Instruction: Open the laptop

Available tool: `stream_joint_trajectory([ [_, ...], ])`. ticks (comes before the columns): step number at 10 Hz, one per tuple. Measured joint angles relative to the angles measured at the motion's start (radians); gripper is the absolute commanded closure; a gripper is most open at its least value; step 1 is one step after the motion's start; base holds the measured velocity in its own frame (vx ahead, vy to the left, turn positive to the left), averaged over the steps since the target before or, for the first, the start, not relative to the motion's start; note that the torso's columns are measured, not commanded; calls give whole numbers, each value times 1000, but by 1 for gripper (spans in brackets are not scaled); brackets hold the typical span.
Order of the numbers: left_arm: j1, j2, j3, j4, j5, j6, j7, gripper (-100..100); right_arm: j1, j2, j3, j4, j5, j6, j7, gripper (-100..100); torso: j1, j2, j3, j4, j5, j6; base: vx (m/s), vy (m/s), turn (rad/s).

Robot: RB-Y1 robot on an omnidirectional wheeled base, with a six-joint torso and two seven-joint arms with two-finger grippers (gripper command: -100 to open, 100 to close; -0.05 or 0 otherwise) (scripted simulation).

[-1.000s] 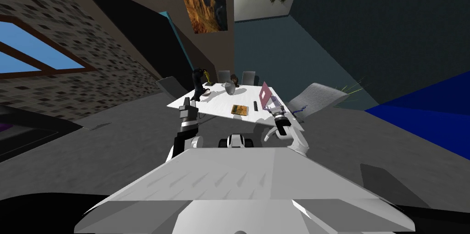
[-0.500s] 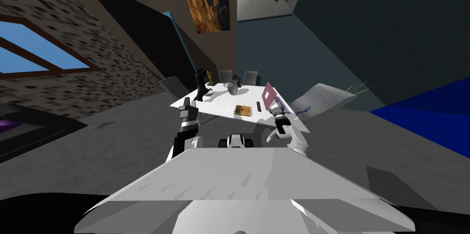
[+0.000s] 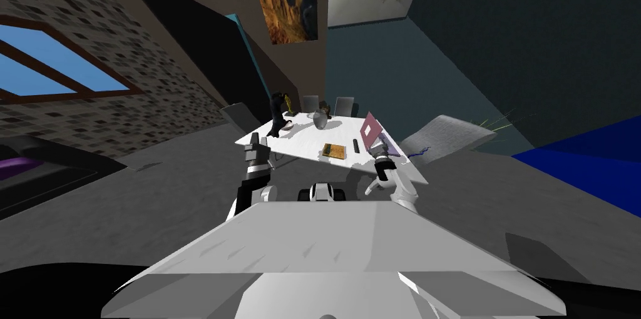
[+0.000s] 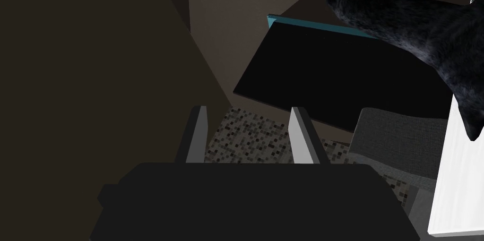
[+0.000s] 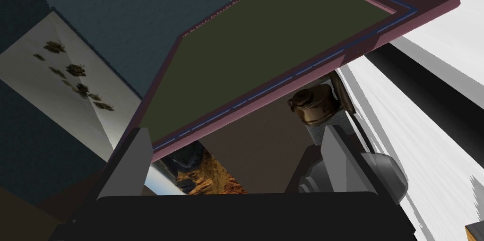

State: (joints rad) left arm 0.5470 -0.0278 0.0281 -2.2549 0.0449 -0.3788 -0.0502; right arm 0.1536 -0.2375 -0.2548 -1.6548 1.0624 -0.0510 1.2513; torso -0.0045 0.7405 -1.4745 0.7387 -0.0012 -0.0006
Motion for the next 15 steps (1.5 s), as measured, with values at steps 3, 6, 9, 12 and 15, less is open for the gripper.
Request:
stream_joint_trajectory([
  [3,0,0,0,0,0,0,0,0,-71,81,-44,26,60,48,42,-100,1,1,1,0,0,1,-136,-162,279],
  [6,0,0,0,0,0,0,0,0,-130,148,-82,53,107,80,75,-100,7,-5,-3,-2,2,1,-78,-89,165],
  [9,0,0,0,0,0,0,0,0,-211,245,-146,89,179,114,122,-100,3,-2,-1,-1,0,-1,-145,-132,267],
  [12,1,0,0,0,0,0,0,0,-231,262,-148,99,190,137,134,100,11,-9,-6,-2,4,4,28,22,-150],
  [15,1,0,0,0,0,0,0,0,-160,181,-100,65,130,106,97,100,6,-5,-3,-2,2,0,154,146,-262],
])
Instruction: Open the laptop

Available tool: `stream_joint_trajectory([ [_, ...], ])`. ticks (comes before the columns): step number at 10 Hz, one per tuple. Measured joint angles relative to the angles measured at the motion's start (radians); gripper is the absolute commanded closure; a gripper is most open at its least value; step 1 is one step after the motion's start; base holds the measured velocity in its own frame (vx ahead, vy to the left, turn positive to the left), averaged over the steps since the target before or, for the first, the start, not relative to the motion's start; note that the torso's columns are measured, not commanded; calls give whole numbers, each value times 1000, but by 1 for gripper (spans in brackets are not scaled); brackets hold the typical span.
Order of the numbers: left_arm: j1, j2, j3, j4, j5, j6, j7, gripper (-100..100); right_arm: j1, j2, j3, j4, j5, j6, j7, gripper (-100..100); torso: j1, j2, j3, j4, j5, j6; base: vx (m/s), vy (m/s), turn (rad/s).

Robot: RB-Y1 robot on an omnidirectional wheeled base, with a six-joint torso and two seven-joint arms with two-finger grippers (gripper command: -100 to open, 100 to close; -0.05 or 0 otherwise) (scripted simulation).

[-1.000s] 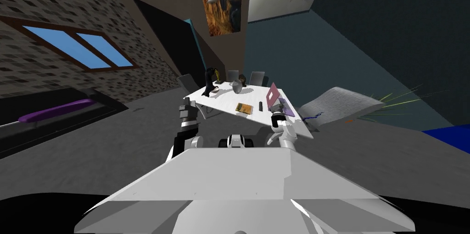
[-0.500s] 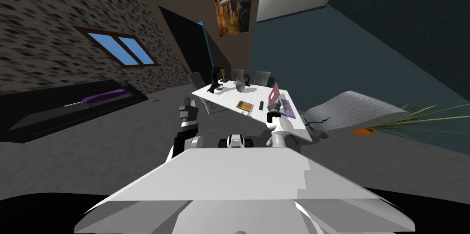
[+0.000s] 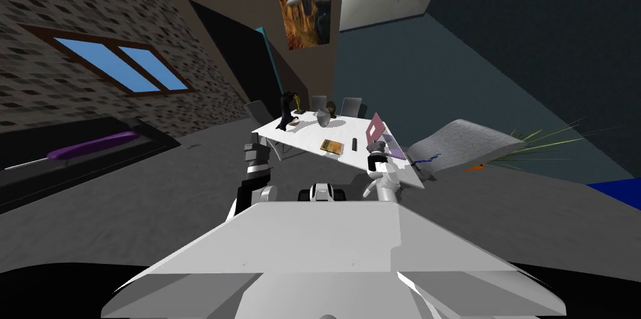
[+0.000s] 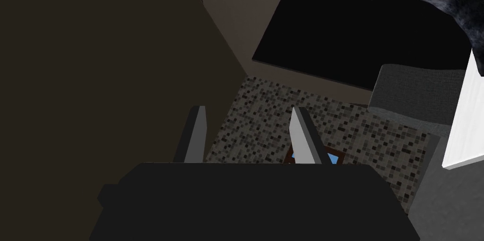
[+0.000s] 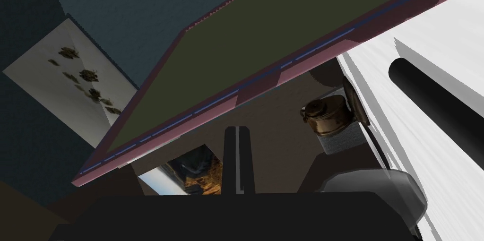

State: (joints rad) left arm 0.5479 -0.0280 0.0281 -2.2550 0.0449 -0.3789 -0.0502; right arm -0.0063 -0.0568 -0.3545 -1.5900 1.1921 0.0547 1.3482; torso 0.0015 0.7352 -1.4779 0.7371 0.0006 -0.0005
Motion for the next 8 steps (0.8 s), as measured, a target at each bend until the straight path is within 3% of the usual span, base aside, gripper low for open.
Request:
stream_joint_trajectory([
  [3,0,0,0,0,0,0,0,0,75,-82,39,-27,-59,-60,-44,100,-3,5,3,2,-1,0,113,134,-266],
  [5,0,0,0,0,0,0,0,0,137,-145,88,-62,-105,-79,-76,100,-1,2,2,1,0,0,104,160,-253],
  [6,0,0,0,0,0,0,0,0,161,-173,98,-68,-125,-99,-90,100,1,3,2,1,0,0,34,85,-51],
  [7,-1,0,0,0,0,0,0,0,163,-176,99,-68,-128,-105,-93,-100,-5,5,3,2,-1,0,-7,-3,61],
  [8,-1,0,0,0,0,0,0,0,161,-188,101,-65,-131,-101,-99,-100,-9,6,4,2,-3,0,-33,-33,42],
])
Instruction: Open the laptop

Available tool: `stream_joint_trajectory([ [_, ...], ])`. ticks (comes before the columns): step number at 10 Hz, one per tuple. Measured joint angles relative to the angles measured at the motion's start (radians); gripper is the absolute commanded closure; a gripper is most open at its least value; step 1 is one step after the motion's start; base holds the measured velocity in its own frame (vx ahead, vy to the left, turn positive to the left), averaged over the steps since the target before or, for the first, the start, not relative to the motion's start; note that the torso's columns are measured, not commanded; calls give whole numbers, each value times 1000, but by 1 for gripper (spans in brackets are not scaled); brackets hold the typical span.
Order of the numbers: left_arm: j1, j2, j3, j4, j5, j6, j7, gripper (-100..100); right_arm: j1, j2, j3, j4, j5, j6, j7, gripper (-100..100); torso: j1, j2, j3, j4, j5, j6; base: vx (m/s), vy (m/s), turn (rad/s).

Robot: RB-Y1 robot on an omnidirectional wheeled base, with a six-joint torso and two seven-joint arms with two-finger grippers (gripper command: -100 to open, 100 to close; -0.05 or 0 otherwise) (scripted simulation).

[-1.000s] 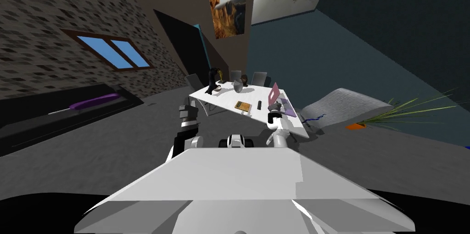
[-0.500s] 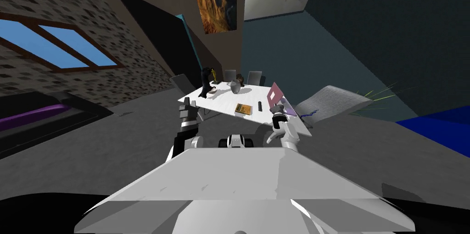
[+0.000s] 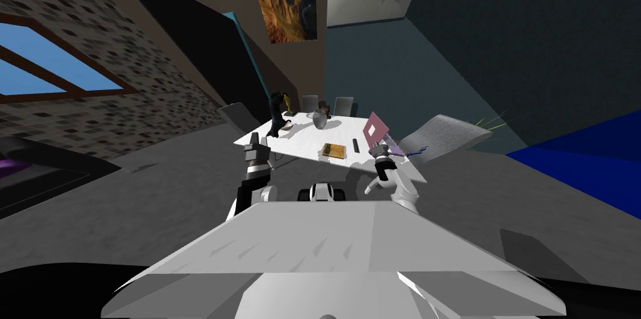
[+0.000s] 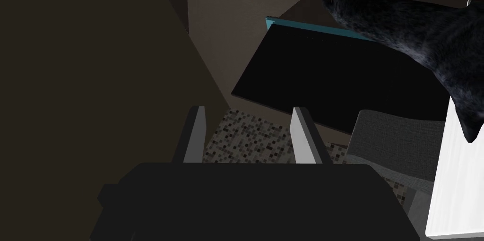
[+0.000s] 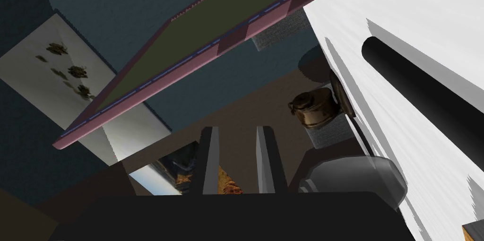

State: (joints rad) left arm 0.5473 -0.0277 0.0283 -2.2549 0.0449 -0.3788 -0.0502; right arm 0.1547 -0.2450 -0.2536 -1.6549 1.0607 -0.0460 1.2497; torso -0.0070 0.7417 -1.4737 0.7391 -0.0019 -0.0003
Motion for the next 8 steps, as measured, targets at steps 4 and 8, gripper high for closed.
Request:
stream_joint_trajectory([
  [4,0,0,0,0,0,0,0,0,4,-77,13,-2,-23,27,-40,-100,8,-4,-3,-1,2,0,-35,-47,40],
  [8,0,0,0,0,0,0,0,0,-1,-116,19,5,-37,46,-60,100,8,-5,-4,-2,2,0,21,-8,22],
])
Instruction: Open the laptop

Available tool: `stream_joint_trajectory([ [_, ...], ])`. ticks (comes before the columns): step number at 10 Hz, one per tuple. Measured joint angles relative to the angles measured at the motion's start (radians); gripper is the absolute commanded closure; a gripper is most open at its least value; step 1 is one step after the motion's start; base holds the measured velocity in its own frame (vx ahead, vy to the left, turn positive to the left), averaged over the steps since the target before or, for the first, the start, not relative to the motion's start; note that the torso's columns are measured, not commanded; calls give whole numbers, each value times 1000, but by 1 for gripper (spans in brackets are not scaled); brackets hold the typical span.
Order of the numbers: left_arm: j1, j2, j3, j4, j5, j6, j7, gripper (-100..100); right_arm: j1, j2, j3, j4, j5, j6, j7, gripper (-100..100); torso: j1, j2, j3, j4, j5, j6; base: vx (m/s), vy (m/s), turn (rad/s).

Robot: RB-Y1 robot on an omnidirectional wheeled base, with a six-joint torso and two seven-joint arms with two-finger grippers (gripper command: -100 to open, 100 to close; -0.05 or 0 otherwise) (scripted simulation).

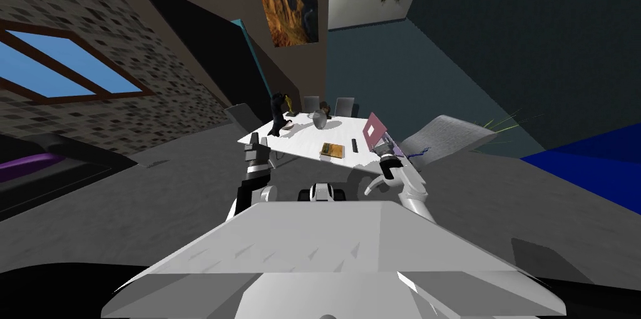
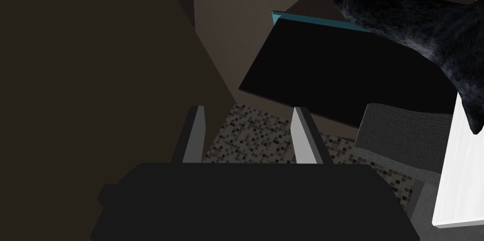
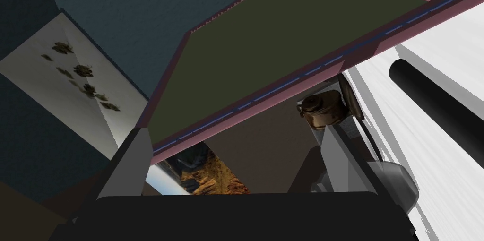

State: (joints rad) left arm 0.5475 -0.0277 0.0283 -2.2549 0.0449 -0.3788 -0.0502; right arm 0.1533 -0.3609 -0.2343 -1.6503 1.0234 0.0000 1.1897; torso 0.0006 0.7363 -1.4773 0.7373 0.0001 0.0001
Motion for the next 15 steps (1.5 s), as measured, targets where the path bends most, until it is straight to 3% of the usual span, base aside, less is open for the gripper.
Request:
stream_joint_trajectory([
  [10,0,0,0,0,0,0,0,0,-94,0,3,83,-164,10,-181,100,0,1,1,1,0,0,-45,-56,2],
  [11,0,0,0,0,0,0,0,0,-95,0,3,84,-166,10,-185,-100,1,1,1,0,0,0,12,29,13],
  [15,0,0,0,0,0,0,0,0,-59,-16,9,52,-104,18,-119,-100,-1,2,1,1,0,0,29,55,11],
])
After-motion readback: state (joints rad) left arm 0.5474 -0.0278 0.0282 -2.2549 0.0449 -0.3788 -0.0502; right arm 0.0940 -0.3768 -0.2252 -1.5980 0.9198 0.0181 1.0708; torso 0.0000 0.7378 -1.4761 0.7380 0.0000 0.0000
